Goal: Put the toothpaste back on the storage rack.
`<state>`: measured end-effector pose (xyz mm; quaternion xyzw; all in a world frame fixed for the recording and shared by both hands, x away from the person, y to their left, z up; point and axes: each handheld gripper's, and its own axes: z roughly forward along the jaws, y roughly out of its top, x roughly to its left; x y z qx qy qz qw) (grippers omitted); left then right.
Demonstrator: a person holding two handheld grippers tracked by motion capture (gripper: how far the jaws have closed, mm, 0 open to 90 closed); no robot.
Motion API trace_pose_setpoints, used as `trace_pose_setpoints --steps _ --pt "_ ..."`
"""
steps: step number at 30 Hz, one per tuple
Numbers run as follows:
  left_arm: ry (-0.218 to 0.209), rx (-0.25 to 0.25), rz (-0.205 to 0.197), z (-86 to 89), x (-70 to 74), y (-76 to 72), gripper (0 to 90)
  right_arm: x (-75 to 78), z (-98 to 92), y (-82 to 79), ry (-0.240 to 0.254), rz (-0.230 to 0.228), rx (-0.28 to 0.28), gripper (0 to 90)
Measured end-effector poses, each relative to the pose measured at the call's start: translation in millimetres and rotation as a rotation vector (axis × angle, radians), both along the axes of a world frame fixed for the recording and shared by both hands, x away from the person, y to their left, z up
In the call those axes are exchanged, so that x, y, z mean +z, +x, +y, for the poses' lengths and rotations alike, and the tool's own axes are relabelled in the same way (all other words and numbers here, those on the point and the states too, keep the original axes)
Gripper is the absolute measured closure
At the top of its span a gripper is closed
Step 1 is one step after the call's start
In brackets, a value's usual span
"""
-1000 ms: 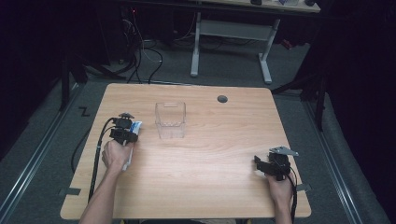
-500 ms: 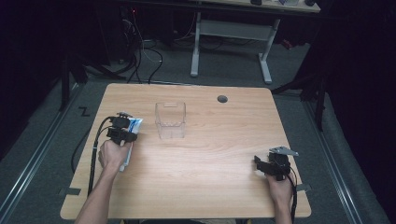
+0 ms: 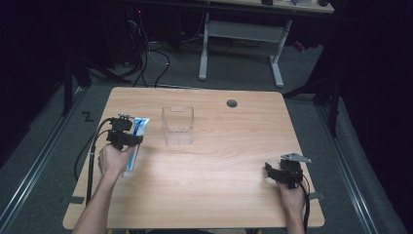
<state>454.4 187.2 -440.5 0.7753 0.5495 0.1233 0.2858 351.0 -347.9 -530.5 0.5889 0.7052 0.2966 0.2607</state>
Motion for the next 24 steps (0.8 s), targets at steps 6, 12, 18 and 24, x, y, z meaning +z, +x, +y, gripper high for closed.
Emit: trace_pose_setpoints --steps 6,12,18,24 --pt "-0.011 -0.020 -0.028 0.2 9.9 -6.0 69.5 0.0 0.0 0.0 0.000 0.000 0.000 31.1" --pt "-0.044 -0.052 -0.073 -3.7 23.5 -10.9 69.7 0.0 0.0 0.0 0.000 0.000 0.000 31.1" --pt "-0.077 -0.086 -0.104 -8.1 32.9 -13.9 70.0 0.0 0.0 0.0 0.000 0.000 0.000 31.1" --pt "-0.125 -0.145 -0.129 -12.4 39.7 -14.6 70.4 0.0 0.0 0.0 0.000 0.000 0.000 31.1"
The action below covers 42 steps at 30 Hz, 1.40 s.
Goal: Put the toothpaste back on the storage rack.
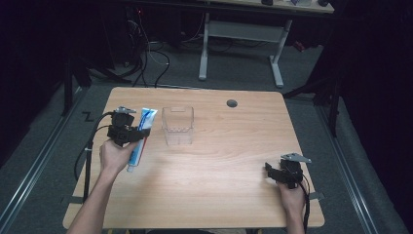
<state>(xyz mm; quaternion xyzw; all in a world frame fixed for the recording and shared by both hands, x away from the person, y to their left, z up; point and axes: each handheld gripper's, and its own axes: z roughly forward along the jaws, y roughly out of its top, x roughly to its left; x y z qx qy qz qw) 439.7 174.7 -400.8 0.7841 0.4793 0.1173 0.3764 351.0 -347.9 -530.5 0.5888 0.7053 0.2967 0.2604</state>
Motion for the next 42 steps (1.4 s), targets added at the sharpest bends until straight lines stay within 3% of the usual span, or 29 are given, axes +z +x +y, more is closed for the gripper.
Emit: trace_pose_setpoints --steps 3,13,26,42 --pt "-0.045 -0.023 -0.005 -0.3 2.1 0.5 70.6 0.0 0.0 0.0 0.000 0.000 0.000 31.1" --pt "-0.101 -0.069 -0.056 -9.2 11.2 7.9 71.2 0.0 0.0 0.0 0.000 0.000 0.000 31.1" --pt "-0.113 -0.126 -0.148 -30.2 28.0 21.0 71.7 0.0 0.3 0.0 -0.002 -0.001 0.000 31.1" --pt "-0.115 -0.156 -0.215 -49.5 36.8 38.9 72.5 0.0 0.3 0.0 -0.002 0.000 0.000 31.1"
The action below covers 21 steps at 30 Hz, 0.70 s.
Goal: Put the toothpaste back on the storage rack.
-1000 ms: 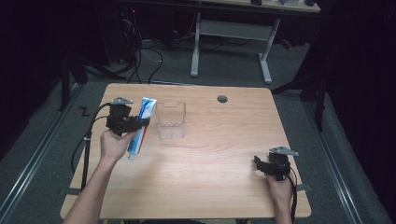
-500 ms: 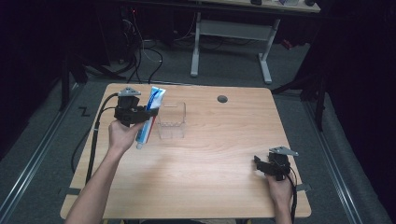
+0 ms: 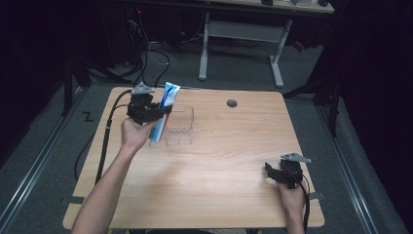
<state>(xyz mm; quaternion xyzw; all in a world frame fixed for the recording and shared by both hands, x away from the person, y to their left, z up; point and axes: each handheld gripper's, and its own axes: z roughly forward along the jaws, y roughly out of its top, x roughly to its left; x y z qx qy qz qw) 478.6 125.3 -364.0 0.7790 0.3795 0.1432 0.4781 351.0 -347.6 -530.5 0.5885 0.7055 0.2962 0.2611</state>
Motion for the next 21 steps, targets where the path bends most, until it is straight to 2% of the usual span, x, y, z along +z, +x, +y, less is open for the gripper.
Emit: trace_pose_setpoints --steps 6,9,15,18,21 --pt "0.015 -0.006 -0.007 -5.2 3.1 7.7 72.6 0.0 0.2 -0.1 0.002 0.001 -0.002 31.1" --pt "0.000 -0.013 -0.005 -7.8 4.6 11.7 72.6 0.0 0.1 0.0 0.001 0.000 -0.001 31.1" --pt "0.003 -0.023 -0.013 -16.5 6.0 19.3 72.6 0.0 0.1 0.0 0.001 0.000 -0.001 31.1" --pt "-0.020 -0.029 -0.011 -19.2 4.8 23.3 72.6 0.0 0.1 0.0 0.001 0.000 -0.001 31.1" --pt "-0.011 -0.032 -0.018 -24.2 3.8 27.6 72.5 0.0 0.1 0.0 0.001 0.000 -0.001 31.1"
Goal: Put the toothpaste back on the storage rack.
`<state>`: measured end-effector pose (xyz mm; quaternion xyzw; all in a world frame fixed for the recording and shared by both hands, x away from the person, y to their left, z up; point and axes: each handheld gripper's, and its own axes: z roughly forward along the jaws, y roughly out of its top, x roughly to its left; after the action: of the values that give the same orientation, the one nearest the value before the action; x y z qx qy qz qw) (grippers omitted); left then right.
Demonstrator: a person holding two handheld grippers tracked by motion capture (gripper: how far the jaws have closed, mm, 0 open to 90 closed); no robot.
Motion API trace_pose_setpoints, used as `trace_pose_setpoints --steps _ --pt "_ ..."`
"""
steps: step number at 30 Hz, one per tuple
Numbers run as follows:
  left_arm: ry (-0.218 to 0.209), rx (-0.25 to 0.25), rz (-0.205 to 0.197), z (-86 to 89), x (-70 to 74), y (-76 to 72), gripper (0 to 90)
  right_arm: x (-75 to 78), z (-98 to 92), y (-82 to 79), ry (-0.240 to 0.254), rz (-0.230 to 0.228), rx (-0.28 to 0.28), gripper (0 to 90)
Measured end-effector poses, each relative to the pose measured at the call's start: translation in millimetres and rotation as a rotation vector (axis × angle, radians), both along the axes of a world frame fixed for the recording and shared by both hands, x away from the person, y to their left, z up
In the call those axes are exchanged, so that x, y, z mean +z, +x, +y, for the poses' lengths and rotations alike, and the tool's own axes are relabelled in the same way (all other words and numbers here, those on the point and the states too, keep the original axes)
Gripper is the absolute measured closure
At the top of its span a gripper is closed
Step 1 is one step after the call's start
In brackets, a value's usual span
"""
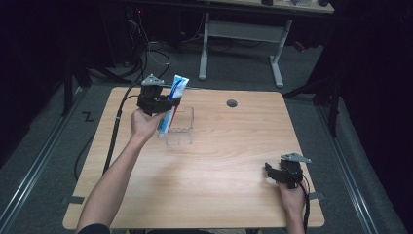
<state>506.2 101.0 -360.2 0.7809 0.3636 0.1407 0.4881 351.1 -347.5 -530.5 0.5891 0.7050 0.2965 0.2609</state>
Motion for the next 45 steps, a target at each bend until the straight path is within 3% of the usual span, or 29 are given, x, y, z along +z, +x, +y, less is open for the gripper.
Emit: trace_pose_setpoints --steps 9,21,45 --pt "-0.012 -0.009 -0.019 -13.5 -2.4 12.2 72.4 0.0 0.1 -0.1 0.001 0.001 0.000 31.1" --pt "0.031 -0.020 -0.065 -27.7 -7.9 25.5 72.1 0.0 0.1 -0.1 0.001 0.001 -0.001 31.1" --pt "0.062 -0.005 -0.076 -27.0 -25.4 40.9 71.3 0.0 0.0 0.0 0.001 0.000 0.000 31.1"
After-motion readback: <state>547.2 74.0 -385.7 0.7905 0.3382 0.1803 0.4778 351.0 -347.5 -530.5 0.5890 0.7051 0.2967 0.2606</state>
